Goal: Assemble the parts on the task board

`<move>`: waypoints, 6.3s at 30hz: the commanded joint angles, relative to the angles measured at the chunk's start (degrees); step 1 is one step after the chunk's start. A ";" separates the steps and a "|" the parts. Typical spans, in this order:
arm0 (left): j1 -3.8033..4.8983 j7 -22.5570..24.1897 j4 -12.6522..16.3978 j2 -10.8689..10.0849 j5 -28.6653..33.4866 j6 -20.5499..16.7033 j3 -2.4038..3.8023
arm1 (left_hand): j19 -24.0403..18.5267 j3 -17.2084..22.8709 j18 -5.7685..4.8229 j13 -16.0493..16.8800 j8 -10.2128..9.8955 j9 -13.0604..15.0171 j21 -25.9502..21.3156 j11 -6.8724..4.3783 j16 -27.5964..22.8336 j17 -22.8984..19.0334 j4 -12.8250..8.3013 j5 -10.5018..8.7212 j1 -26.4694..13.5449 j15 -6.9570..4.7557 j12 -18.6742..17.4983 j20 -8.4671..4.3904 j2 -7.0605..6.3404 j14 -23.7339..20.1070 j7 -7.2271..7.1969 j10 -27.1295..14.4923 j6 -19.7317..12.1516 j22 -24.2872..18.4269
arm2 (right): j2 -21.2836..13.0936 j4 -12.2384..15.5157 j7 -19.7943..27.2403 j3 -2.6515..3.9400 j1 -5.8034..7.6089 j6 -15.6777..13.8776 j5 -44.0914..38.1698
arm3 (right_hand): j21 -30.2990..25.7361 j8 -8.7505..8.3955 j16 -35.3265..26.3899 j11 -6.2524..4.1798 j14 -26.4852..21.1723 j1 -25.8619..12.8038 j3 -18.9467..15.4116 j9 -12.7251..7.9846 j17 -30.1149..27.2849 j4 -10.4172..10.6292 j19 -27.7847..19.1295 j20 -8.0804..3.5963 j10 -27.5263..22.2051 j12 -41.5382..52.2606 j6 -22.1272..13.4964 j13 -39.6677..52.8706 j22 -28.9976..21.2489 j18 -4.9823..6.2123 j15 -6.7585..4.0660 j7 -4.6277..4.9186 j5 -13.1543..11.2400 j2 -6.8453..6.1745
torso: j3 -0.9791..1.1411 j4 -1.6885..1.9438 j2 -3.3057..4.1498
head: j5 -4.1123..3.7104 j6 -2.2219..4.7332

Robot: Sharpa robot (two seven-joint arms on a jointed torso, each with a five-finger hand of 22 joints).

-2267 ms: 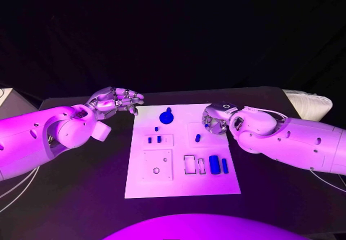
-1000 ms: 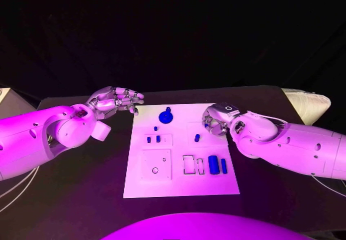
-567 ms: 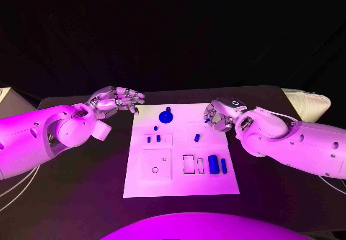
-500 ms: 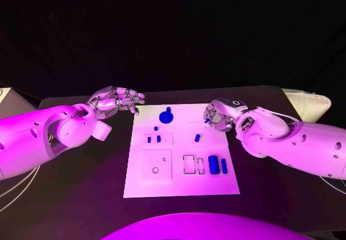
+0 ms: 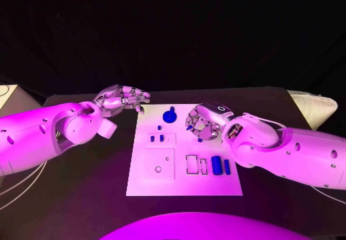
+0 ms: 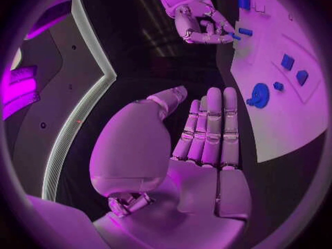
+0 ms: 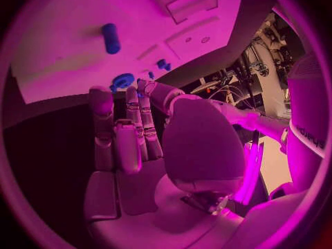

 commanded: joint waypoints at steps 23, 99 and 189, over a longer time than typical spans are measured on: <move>0.01 0.42 0.53 0.72 0.02 1.26 0.03 | 0.40 -0.20 0.75 -0.09 -0.37 -0.05 -0.29 0.12 -0.24 0.00 0.01 0.26 0.07 0.33 -0.30 0.16 -0.15 0.08 -0.02 -0.45 -0.40 -0.04 | 7.39 -0.50 1.00 -1.56 -4.51 4.04 -3.79 | -0.32 0.25 -0.51 -1.60 2.40 0.37 0.58 1.06 -0.39 -0.19 -0.55 -0.13 2.12 0.13 -0.32 0.09 -0.40 -0.70 -0.32 0.46 0.31 0.78 | -0.03 0.00 0.02 | 3.82 -1.56; 0.01 -0.73 0.75 0.92 0.04 2.12 0.03 | 0.65 -0.47 0.76 -0.14 -0.39 -0.06 -0.81 0.19 -0.38 0.04 0.26 0.28 0.09 0.40 -0.28 0.24 -0.10 0.00 0.04 -0.67 -0.60 -0.46 | 11.09 -3.69 -1.66 -2.53 -6.05 10.03 -5.93 | -1.49 0.37 -1.27 -1.27 2.02 -0.10 0.69 1.71 -1.80 -0.45 -1.75 0.03 1.78 -0.32 -1.02 0.10 -1.68 -0.42 -0.07 0.87 0.44 0.74 | -0.10 0.11 0.03 | 4.38 -1.75; 0.02 -0.78 -0.10 1.28 1.37 2.70 0.02 | 0.89 -0.64 0.77 -0.20 -0.45 -0.09 -1.31 0.26 -0.49 0.09 0.48 0.26 0.22 0.46 -0.26 0.30 0.05 -0.07 0.09 -1.00 -0.91 -0.85 | -4.55 -2.05 2.76 -1.89 1.65 15.37 2.29 | -8.43 -8.44 1.26 2.34 1.24 1.34 -9.61 -1.79 -3.95 5.81 -3.34 3.18 -15.81 6.02 -9.94 -1.84 -2.79 0.32 3.33 3.65 -2.77 -2.59 | -0.28 -0.26 -0.29 | 2.54 -1.66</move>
